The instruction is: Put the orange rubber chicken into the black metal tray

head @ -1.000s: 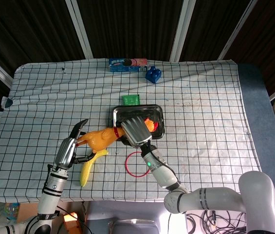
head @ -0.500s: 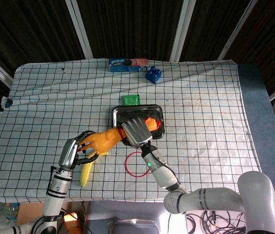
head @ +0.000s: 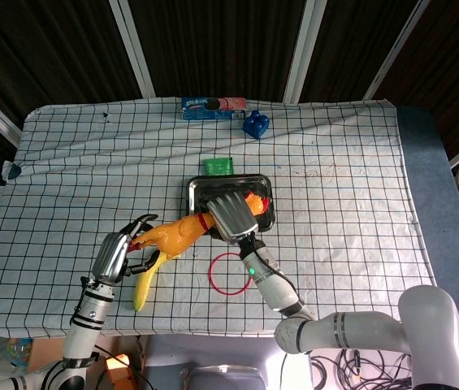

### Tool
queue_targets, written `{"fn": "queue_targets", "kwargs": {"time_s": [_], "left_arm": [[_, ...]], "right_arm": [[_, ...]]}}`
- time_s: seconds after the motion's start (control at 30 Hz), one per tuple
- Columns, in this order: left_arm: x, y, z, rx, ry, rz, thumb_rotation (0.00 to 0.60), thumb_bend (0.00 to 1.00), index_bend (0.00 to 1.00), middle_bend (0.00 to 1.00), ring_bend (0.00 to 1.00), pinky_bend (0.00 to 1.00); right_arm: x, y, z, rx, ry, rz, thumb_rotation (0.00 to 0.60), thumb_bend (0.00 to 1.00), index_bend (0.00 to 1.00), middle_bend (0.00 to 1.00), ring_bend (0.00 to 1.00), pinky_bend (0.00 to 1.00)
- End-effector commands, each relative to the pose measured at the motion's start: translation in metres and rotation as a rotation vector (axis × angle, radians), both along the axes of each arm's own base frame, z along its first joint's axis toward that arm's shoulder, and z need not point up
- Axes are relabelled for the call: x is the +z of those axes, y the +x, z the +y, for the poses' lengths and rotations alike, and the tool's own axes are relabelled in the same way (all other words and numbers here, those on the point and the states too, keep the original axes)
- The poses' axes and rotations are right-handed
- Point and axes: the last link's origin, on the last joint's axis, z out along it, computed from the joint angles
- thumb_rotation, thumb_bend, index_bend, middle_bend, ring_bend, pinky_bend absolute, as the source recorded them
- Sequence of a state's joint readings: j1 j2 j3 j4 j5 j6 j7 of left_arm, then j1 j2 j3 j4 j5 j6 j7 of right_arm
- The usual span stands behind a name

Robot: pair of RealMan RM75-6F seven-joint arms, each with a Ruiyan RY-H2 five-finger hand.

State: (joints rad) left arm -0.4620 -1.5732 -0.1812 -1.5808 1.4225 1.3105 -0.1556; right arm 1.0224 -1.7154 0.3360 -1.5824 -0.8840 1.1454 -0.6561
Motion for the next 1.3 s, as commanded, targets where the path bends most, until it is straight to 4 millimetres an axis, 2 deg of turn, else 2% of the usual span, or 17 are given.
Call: {"fn": "queue_targets", "kwargs": {"time_s": [0.03,0.27,0.43,0.57,0.67,0.8,0.97,1.0,1.07,1.13,1.2,1.27,1.3], "left_arm": [[0.007,-0.011,0.001,0.006,0.007,0.078,0.600,0.27,0.00,0.00,0.00,0.07],[0.034,-0.027,0.007,0.027,-0.028,0.044,0.600,0.25,0.00,0.00,0.00,0.00],[0.068,-0.054,0.005,0.069,0.036,0.106,0.600,0.26,0.00,0.00,0.00,0.00],[0.087,-0.074,-0.004,0.102,0.082,0.126,0.600,0.27,0.00,0.00,0.00,0.00],[0.092,-0.083,-0.009,0.118,0.085,0.128,0.600,0.27,0.00,0.00,0.00,0.00],[0.094,-0.091,-0.011,0.124,0.081,0.140,0.600,0.27,0.00,0.00,0.00,0.00],[0.095,-0.100,-0.010,0.143,0.051,0.137,0.600,0.27,0.00,0.00,0.00,0.00],[0.096,-0.102,-0.010,0.147,0.049,0.134,0.600,0.27,0.00,0.00,0.00,0.00],[0.098,-0.104,-0.009,0.151,0.053,0.128,0.600,0.27,0.00,0.00,0.00,0.00],[0.099,-0.105,-0.009,0.154,0.051,0.107,0.600,0.27,0.00,0.00,0.00,0.00],[0.099,-0.106,-0.008,0.156,0.044,0.091,0.600,0.27,0.00,0.00,0.00,0.00],[0.099,-0.107,-0.007,0.157,0.039,0.087,0.600,0.27,0.00,0.00,0.00,0.00],[0.100,-0.107,-0.007,0.157,0.037,0.086,0.600,0.27,0.00,0.00,0.00,0.00]], "right_arm": [[0.003,-0.007,-0.004,-0.016,-0.005,0.000,0.600,0.47,0.91,0.73,0.78,0.87],[0.022,-0.033,-0.015,-0.056,-0.021,-0.004,0.600,0.47,0.91,0.73,0.78,0.87],[0.025,-0.065,-0.034,-0.117,-0.079,0.051,0.600,0.47,0.91,0.73,0.78,0.87],[0.007,-0.089,-0.051,-0.191,-0.101,0.047,0.600,0.47,0.91,0.73,0.78,0.87],[-0.012,-0.102,-0.062,-0.238,-0.124,0.014,0.600,0.47,0.91,0.73,0.77,0.86],[-0.041,-0.111,-0.070,-0.298,-0.094,-0.042,0.600,0.47,0.88,0.73,0.70,0.80],[-0.063,-0.116,-0.075,-0.326,-0.071,-0.050,0.600,0.47,0.79,0.71,0.60,0.71],[-0.065,-0.117,-0.077,-0.326,-0.071,-0.047,0.600,0.47,0.76,0.69,0.58,0.70],[-0.068,-0.120,-0.078,-0.331,-0.057,-0.041,0.600,0.46,0.65,0.60,0.50,0.64],[-0.073,-0.123,-0.080,-0.346,-0.013,-0.042,0.600,0.45,0.42,0.45,0.35,0.53],[-0.073,-0.125,-0.081,-0.346,0.016,-0.053,0.600,0.40,0.14,0.28,0.18,0.44],[-0.072,-0.126,-0.083,-0.335,0.025,-0.047,0.600,0.35,0.02,0.13,0.07,0.35],[-0.071,-0.127,-0.083,-0.330,0.024,-0.038,0.600,0.31,0.00,0.06,0.02,0.26]]}}
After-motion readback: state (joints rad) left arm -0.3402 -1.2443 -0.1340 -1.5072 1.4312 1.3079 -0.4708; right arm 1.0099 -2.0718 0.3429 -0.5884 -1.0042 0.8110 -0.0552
